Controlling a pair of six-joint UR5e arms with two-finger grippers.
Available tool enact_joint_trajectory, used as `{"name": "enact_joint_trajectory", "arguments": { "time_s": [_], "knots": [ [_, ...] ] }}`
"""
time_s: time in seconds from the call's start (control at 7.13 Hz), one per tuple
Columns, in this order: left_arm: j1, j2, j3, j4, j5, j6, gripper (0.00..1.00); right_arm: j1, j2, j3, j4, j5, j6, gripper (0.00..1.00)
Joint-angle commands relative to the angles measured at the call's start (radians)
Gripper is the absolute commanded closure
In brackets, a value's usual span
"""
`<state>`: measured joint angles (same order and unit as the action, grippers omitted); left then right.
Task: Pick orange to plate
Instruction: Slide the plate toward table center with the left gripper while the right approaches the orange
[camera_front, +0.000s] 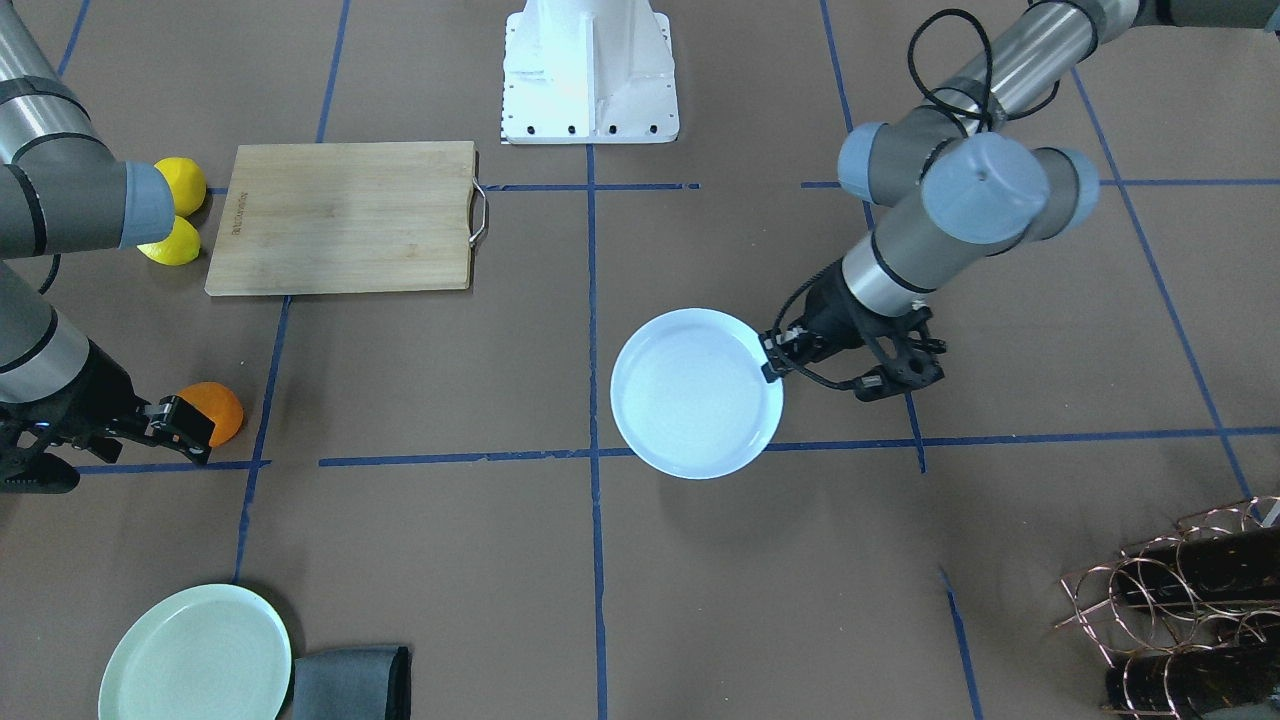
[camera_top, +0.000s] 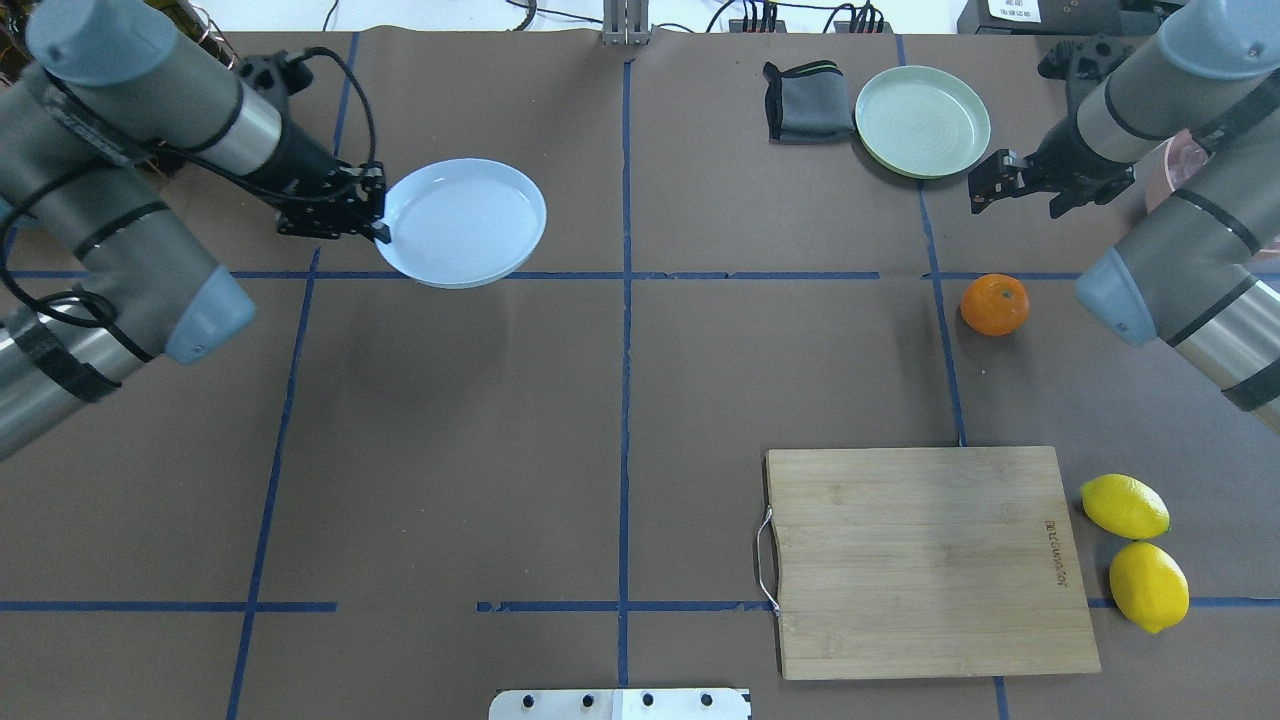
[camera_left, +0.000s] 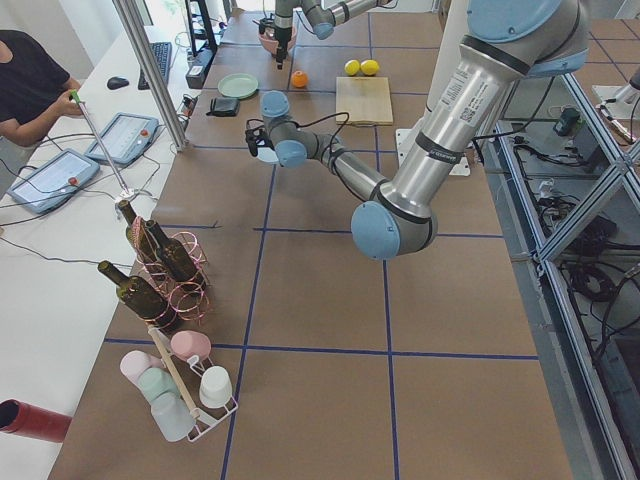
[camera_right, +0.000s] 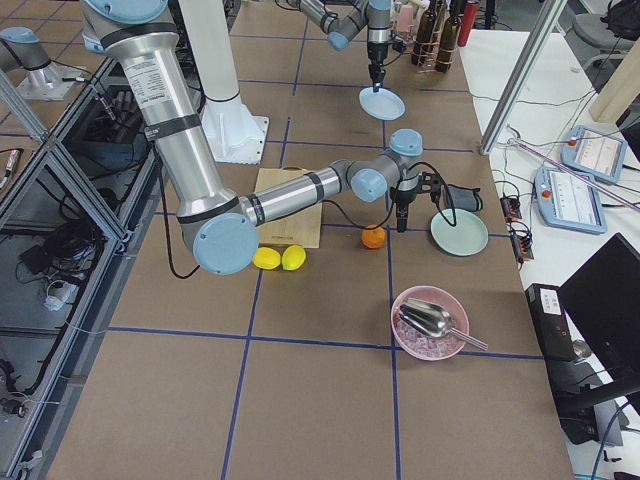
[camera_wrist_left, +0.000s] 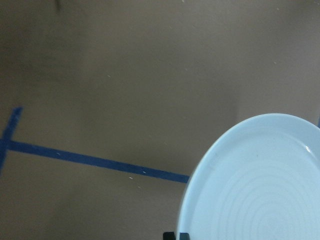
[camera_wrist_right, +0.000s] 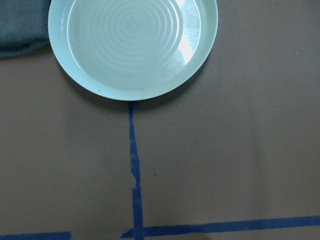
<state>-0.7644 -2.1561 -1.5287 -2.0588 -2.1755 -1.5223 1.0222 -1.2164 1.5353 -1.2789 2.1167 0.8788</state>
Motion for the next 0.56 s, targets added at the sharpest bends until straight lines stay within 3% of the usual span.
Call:
{"name": "enact_joint_trajectory", "arguments": {
  "time_s": [0.0, 0.14, 0.42],
  "knots": [
    [0.167, -0.059, 0.004, -0.007, 0.158, -0.127, 1.00, -0.004, -0.008, 0.002, 0.003, -0.001, 0.014, 0.00],
    [0.200, -0.054, 0.031, -0.039, 0.234, -0.127, 1.00, -0.004, -0.009, 0.003, 0.003, 0.000, 0.016, 0.00],
    [0.201, -0.045, 0.090, -0.113, 0.250, -0.115, 1.00, -0.005, -0.009, 0.003, 0.003, 0.003, 0.016, 0.00]
  ]
}}
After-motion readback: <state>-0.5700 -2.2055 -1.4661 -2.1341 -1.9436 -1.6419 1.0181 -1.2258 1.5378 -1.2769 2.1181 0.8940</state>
